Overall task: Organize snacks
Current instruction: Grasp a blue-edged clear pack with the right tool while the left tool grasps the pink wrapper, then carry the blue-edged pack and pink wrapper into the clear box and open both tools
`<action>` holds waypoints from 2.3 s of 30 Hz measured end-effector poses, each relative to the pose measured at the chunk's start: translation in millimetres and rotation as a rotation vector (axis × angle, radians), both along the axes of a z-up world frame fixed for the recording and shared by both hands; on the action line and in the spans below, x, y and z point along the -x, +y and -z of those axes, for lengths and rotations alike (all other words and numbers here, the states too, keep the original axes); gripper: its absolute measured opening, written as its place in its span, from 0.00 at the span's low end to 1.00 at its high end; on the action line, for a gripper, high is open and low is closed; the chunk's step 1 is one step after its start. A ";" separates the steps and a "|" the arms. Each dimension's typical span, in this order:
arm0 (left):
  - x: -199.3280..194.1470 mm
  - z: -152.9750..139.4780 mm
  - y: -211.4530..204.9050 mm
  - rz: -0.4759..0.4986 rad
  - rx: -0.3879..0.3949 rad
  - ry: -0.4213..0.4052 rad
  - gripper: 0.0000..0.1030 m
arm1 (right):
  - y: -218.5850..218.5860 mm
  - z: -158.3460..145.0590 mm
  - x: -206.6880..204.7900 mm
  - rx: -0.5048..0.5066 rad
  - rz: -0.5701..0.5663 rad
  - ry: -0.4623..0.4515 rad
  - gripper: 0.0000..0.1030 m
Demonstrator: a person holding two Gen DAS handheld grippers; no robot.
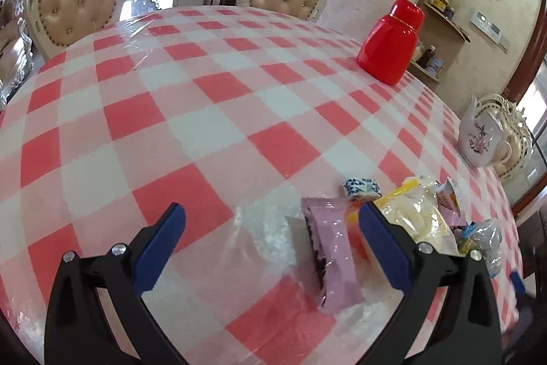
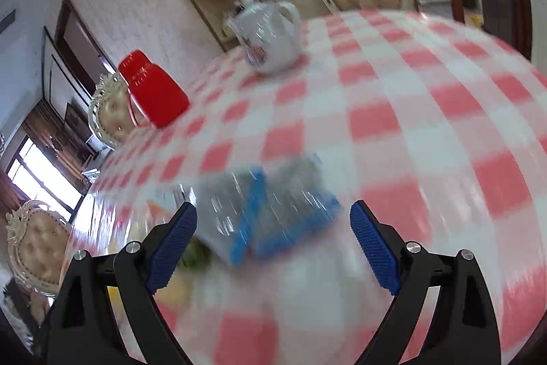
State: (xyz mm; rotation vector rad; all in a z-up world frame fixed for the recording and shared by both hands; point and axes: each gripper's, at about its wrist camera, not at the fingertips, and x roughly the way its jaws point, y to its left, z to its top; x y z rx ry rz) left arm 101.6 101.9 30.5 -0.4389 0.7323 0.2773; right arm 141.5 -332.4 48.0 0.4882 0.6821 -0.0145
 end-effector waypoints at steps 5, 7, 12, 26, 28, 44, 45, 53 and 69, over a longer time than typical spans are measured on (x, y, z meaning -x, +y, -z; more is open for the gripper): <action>-5.5 -1.7 0.9 0.014 -0.024 0.011 0.98 | 51.9 -3.9 -49.5 0.193 -0.031 0.033 0.86; -7.4 2.8 4.0 0.017 0.013 0.034 0.98 | 81.4 7.6 -62.4 0.326 -0.059 0.110 0.86; -7.2 5.5 8.8 0.022 0.048 0.055 0.98 | 106.2 22.8 -63.2 0.548 -0.096 0.163 0.85; -10.2 10.6 -3.1 0.088 -0.004 0.092 0.98 | 78.3 -5.5 19.8 0.347 -0.384 0.041 0.54; -10.9 12.0 -4.9 0.102 -0.004 0.099 0.98 | 82.9 -1.4 27.6 0.327 -0.436 0.070 0.57; -20.4 21.4 -34.7 0.224 -0.111 0.158 0.98 | 103.9 28.8 27.7 0.477 -0.482 0.171 0.84; -22.7 20.9 -38.7 0.233 -0.131 0.155 0.98 | 104.4 29.3 22.2 0.495 -0.496 0.168 0.84; -41.8 29.3 -51.7 0.282 -0.247 0.223 0.96 | 95.0 29.9 2.5 0.414 -0.580 0.148 0.57; -9.1 -17.9 -1.8 0.296 -0.072 -0.010 0.25 | 88.2 -0.7 61.7 0.174 -0.476 0.000 0.43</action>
